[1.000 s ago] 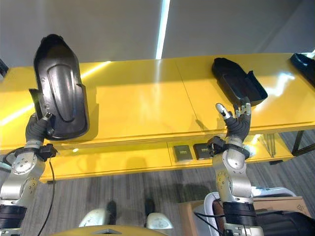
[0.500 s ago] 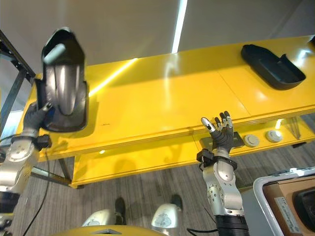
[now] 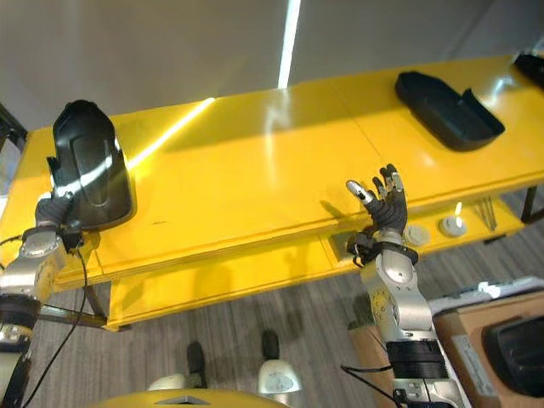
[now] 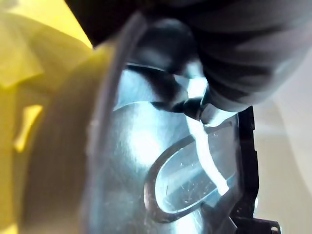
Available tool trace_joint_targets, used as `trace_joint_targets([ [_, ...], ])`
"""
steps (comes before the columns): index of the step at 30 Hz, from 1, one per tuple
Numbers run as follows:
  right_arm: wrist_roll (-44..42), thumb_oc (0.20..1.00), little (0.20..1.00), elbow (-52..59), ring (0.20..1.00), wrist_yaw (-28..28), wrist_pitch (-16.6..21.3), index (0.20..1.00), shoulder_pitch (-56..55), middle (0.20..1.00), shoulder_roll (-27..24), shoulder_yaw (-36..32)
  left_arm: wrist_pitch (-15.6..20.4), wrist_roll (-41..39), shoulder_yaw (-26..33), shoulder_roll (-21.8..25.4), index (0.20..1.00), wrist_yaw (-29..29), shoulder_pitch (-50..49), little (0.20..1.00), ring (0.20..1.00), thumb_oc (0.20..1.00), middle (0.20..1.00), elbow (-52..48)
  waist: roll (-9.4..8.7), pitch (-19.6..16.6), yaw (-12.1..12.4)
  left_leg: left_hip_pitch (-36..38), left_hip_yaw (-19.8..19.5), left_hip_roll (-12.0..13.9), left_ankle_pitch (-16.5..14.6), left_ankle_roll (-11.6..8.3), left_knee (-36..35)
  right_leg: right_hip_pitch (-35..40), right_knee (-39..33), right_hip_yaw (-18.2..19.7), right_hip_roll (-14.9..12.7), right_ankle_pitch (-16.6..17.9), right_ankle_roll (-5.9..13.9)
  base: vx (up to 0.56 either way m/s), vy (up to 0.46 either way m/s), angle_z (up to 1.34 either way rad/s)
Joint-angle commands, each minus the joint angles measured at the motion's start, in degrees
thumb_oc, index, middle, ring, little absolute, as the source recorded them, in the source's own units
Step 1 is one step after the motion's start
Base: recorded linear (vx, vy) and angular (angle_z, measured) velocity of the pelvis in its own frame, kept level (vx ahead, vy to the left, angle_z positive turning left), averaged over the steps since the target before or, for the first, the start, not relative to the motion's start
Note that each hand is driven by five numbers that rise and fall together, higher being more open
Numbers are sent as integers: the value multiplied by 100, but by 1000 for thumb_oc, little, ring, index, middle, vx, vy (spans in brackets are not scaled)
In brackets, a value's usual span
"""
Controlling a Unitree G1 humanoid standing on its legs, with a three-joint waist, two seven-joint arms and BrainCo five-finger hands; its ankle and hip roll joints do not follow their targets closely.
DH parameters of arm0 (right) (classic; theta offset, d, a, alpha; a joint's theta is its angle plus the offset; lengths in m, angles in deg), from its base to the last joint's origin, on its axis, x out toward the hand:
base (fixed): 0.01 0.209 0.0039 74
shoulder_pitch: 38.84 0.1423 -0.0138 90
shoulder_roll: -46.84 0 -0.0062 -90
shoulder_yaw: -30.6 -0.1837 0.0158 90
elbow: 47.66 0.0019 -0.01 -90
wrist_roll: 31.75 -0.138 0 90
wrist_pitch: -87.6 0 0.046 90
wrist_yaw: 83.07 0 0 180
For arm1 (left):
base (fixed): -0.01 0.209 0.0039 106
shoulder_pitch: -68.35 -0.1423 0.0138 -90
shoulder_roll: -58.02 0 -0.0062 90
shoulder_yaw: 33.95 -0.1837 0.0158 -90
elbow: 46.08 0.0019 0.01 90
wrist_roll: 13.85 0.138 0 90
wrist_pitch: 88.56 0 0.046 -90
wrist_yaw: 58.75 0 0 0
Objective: Move parts from the plastic box to the shelf.
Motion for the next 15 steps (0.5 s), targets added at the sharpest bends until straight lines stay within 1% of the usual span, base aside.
trace_joint_targets([
  [1, -149, 1000, 1000, -22, 1000, 45, 156, 1000, 560, 1000, -296, 235, 239, -44, -278, 301, 200, 452, 1064, 200, 200, 200, 200, 500, -25, 193, -145, -29, 115, 287, -60, -75, 130, -193, 384, 226, -164, -326, 116, -108, 124, -20],
  [2, -161, 1000, 1000, -37, 1000, 28, 156, 1000, 605, 1000, -344, 274, 134, 18, -359, 387, 200, 487, 1249, 200, 200, 200, 200, 688, -14, 238, -205, -31, 150, 279, -52, -81, 119, -214, 375, 260, -166, -315, 112, -76, 134, -25],
  [3, -231, 1000, 1000, -37, 1000, -31, 150, 1000, 606, 1000, -427, 303, -56, 76, -500, 527, 200, 503, 1435, 200, 200, 200, 200, 913, -4, 270, -297, -14, 207, 270, -47, -82, 110, -222, 357, 302, -170, -297, 106, 3, 83, -27],
  [5, -297, 1000, 1000, -9, 1000, -82, 124, 1000, 579, 1000, -526, 315, -331, 81, -607, 658, 200, 380, 1636, 200, 200, 200, 200, 1205, -1, 286, -393, 31, 266, 259, -57, -85, 111, -214, 343, 351, -173, -284, 105, 27, 53, -28],
  [6, -297, 1000, 1000, -9, 1000, -82, 124, 1000, 579, 1000, -526, 315, -331, 81, -607, 658, 200, 380, 1636, 200, 200, 200, 200, 1205, -1, 286, -393, 31, 266, 259, -57, -85, 111, -214, 343, 351, -173, -284, 105, 58, 61, -19],
  [7, -361, 1000, 1000, -34, 1000, -151, 95, 1000, 542, 1000, -594, 322, -599, -140, -657, 755, 200, 334, 1732, 200, 200, 200, 200, 1485, 16, 293, -482, 116, 326, 246, -89, -88, 143, -162, 329, 411, -173, -280, 106, 79, 47, -14],
  [8, -346, 1000, 1000, -30, 1000, -184, 80, 1000, 502, 1000, -593, 309, -743, -128, -646, 756, 200, 299, 1708, 200, 200, 200, 200, 1532, 17, 282, -493, 146, 337, 237, -105, -83, 157, -131, 310, 422, -177, -275, 108, 114, 51, -10],
  [9, -350, 1000, 1000, -9, 1000, -202, 88, 1000, 438, 1000, -588, 311, -1003, -37, -663, 768, 200, 228, 1628, 200, 200, 200, 200, 1630, 20, 266, -502, 205, 348, 219, -139, -71, 179, -75, 274, 435, -187, -261, 118, 69, 8, -16],
  [11, -363, 1000, 1000, -8, 1000, -208, 87, 1000, 419, 1000, -599, 307, -1128, 11, -657, 801, 200, 174, 1572, 200, 200, 200, 200, 1676, 21, 256, -491, 225, 348, 210, -154, -68, 192, -44, 251, 435, -192, -257, 122, 31, -3, -15],
  [12, -404, 1000, 1000, 25, 1000, -196, 60, 1000, 386, 1000, -591, 323, -1299, -35, -654, 830, 200, 71, 1493, 200, 200, 200, 200, 1793, 29, 234, -487, 263, 357, 199, -174, -61, 195, 5, 211, 442, -192, -251, 129, 21, -10, -8],
  [15, -351, 1000, 1000, 97, 1000, -166, 23, 1000, 329, 1000, -591, 327, -1325, 163, -605, 901, 200, -131, 1271, 200, 200, 200, 200, 1860, 40, 209, -448, 323, 343, 179, -205, -47, 219, 84, 194, 440, -205, -254, 140, 21, -8, 2],
])
